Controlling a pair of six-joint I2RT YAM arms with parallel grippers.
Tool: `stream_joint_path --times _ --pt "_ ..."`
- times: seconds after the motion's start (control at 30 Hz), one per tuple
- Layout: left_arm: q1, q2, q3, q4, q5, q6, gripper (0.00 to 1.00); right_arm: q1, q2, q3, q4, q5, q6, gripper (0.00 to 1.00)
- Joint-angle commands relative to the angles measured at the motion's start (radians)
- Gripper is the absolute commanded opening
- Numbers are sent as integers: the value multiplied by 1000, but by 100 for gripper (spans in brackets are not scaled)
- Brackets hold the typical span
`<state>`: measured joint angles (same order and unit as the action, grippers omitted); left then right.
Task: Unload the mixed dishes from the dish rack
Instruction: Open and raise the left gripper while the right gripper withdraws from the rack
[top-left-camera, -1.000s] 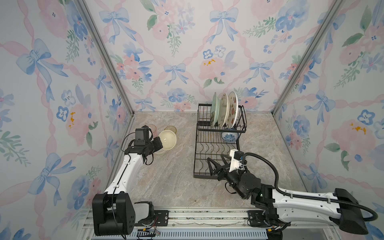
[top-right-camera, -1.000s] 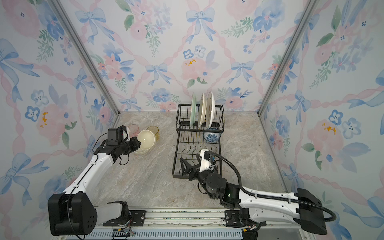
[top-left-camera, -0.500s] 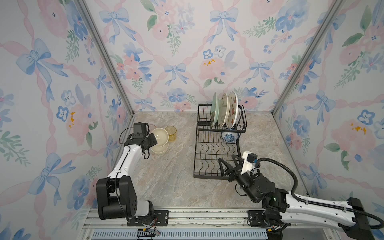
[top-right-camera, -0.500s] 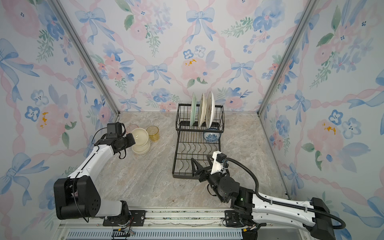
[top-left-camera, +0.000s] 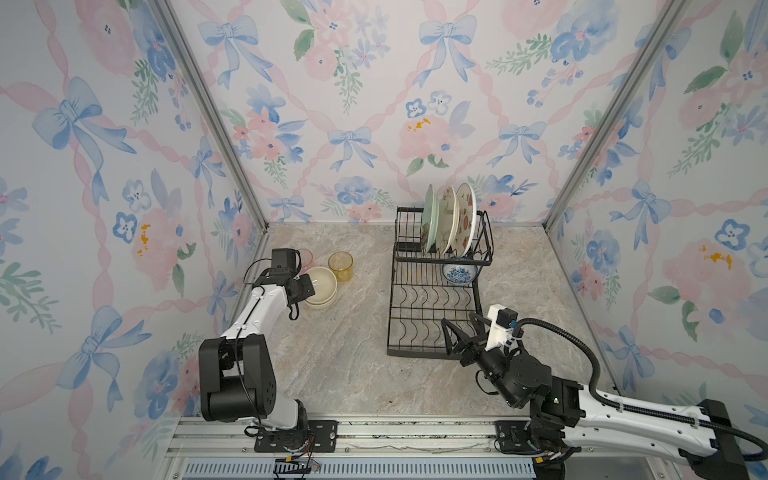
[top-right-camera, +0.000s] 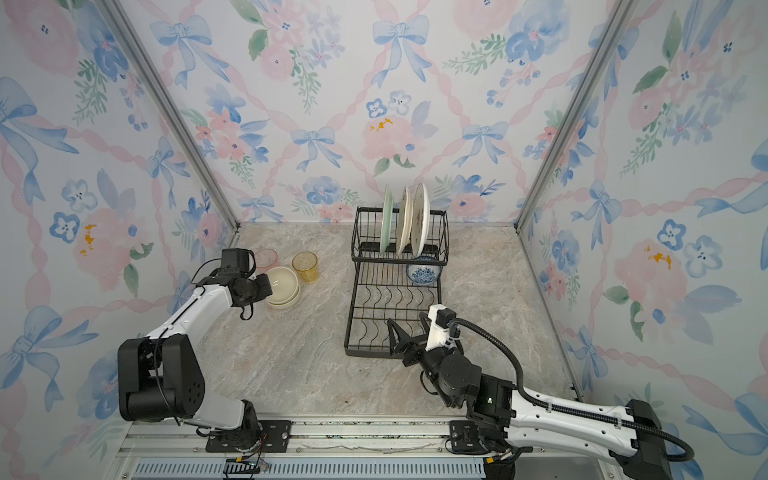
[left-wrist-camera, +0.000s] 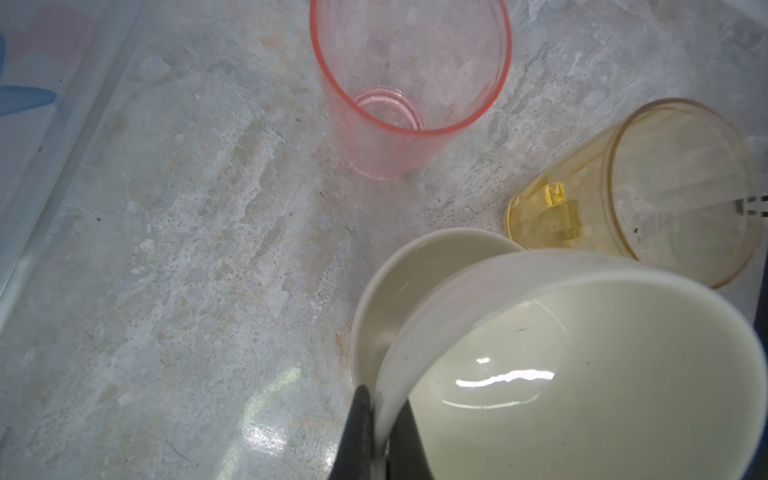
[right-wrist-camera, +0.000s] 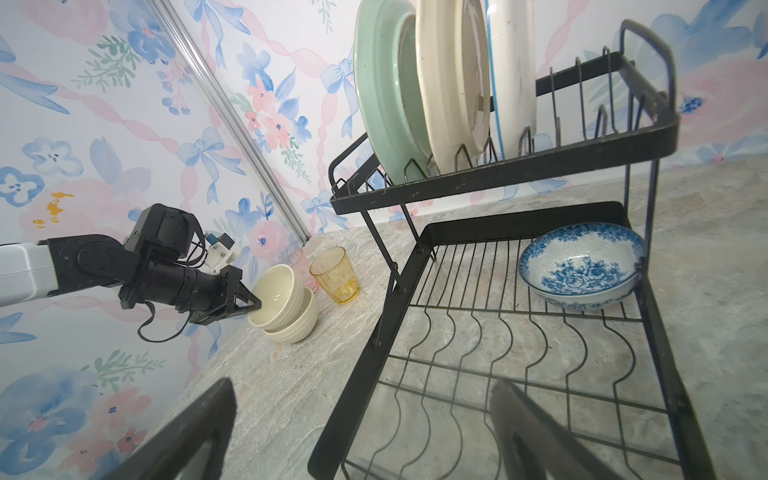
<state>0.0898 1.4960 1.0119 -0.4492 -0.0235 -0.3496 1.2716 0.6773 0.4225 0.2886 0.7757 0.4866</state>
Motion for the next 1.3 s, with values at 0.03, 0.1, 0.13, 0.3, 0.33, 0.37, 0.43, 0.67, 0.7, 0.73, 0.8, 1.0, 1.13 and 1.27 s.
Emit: stream_joint_path --times 0.03,0.1,0.13,0.3,0.33,0.37,0.43,0.67,0.7,0.73,0.8,1.0,1.13,1.27 --pt "4 0 43 14 2 21 0 8 -16 3 -48 22 15 97" --pt "4 5 46 15 7 26 0 9 -15 8 -56 23 14 97" --pt "3 10 46 11 13 27 0 9 -14 11 -60 25 15 97" --pt "4 18 47 10 12 27 41 9 -7 25 -80 28 18 97" --pt "4 18 47 10 16 29 40 10 -8 29 -88 30 17 97" --pt "4 19 48 9 21 30 37 8 -10 34 -100 35 20 97" --pt "4 14 49 9 32 26 37 9 -16 46 -127 45 16 97" --pt "-48 -145 38 12 89 18 71 -29 -133 133 -416 119 37 97" --pt "-74 -173 35 12 77 18 73 -42 -155 138 -444 119 52 97" --pt "-107 -207 29 12 54 14 78 -57 -180 143 -478 118 71 97" --pt "-184 -264 17 14 19 3 80 -86 -216 159 -560 117 102 97" --pt "-403 -347 -5 35 -25 -68 86 -234 -201 274 -847 -7 220 97" --pt "-531 -380 -44 116 -60 -88 92 -368 -106 332 -924 -180 184 97" --pt "-578 -395 -52 141 -41 -97 95 -470 48 392 -948 -370 -88 97"
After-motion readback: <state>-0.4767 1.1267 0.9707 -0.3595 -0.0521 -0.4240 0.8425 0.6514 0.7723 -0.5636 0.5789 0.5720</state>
